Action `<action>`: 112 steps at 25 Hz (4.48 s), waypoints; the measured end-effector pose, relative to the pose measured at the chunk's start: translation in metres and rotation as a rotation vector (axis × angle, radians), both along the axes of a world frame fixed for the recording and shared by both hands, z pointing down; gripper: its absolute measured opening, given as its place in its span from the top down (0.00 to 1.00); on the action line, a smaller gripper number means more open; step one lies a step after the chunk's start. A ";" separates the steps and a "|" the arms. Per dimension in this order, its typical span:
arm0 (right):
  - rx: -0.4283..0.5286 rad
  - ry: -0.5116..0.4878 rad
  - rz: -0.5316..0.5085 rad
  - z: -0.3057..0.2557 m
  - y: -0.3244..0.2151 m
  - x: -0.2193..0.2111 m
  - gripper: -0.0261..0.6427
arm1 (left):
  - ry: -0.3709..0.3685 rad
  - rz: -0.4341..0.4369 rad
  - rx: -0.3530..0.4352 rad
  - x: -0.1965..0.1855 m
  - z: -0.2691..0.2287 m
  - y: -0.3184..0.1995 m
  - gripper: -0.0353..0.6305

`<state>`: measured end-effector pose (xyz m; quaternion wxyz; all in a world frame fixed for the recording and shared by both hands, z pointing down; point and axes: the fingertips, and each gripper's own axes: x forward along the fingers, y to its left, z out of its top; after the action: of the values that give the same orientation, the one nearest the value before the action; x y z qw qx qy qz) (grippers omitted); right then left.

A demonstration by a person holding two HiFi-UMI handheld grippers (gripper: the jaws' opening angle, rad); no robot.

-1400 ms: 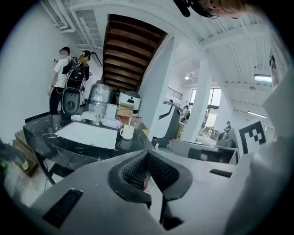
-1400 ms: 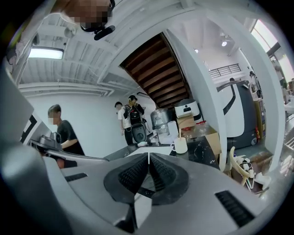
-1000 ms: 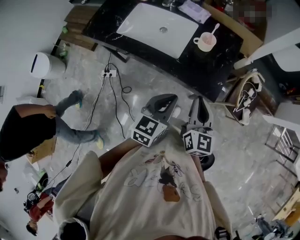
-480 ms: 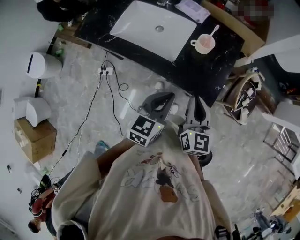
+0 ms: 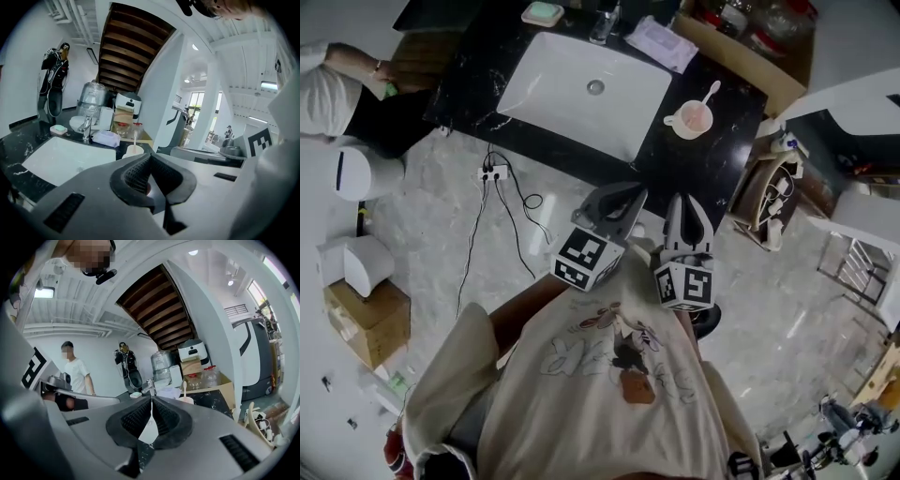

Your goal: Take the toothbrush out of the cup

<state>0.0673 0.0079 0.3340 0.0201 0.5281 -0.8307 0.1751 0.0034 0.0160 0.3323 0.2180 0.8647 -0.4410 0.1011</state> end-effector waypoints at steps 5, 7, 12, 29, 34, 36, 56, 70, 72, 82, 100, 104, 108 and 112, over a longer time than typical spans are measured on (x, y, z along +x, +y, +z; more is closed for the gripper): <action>0.013 0.013 0.071 -0.001 -0.033 -0.011 0.93 | 0.011 0.071 -0.022 -0.013 0.009 -0.034 0.93; 0.013 0.020 0.090 -0.001 -0.043 -0.017 0.93 | 0.017 0.094 -0.016 -0.018 0.008 -0.045 0.93; 0.012 0.035 0.125 0.004 -0.056 -0.031 0.93 | 0.034 0.153 -0.026 -0.027 0.014 -0.059 0.93; 0.016 0.060 0.159 0.001 -0.092 -0.025 0.93 | 0.044 0.170 -0.013 -0.016 0.011 -0.089 0.93; -0.001 0.050 0.160 0.010 -0.104 -0.018 0.93 | 0.032 0.171 -0.029 -0.012 0.019 -0.102 0.93; -0.006 0.047 0.156 0.014 -0.109 -0.017 0.93 | 0.030 0.170 -0.026 -0.011 0.019 -0.108 0.93; -0.067 0.051 0.181 0.054 -0.164 0.027 0.93 | 0.017 0.175 -0.088 0.021 0.057 -0.147 0.93; -0.225 0.076 0.191 0.083 -0.199 0.035 0.79 | 0.005 0.158 -0.126 0.029 0.075 -0.177 0.92; -0.251 0.092 0.176 0.088 -0.204 0.035 0.79 | 0.002 0.148 -0.124 0.028 0.077 -0.183 0.93; -0.311 0.151 0.100 0.098 -0.226 0.030 0.75 | -0.005 0.126 -0.143 0.025 0.089 -0.196 0.93; -0.383 0.190 0.051 0.122 -0.255 0.033 0.78 | 0.010 0.067 -0.191 0.017 0.108 -0.213 0.93; -0.396 0.191 0.047 0.126 -0.257 0.031 0.79 | 0.002 0.061 -0.186 0.013 0.111 -0.215 0.93; -0.411 0.207 0.048 0.130 -0.259 0.031 0.81 | 0.007 0.054 -0.195 0.011 0.112 -0.216 0.93; -0.424 0.210 0.053 0.133 -0.261 0.031 0.84 | 0.009 0.043 -0.205 0.009 0.111 -0.217 0.92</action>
<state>0.0985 -0.2529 0.4667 0.2123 0.5490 -0.7545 0.2903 0.0129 -0.2012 0.4435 0.3050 0.8477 -0.4086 0.1463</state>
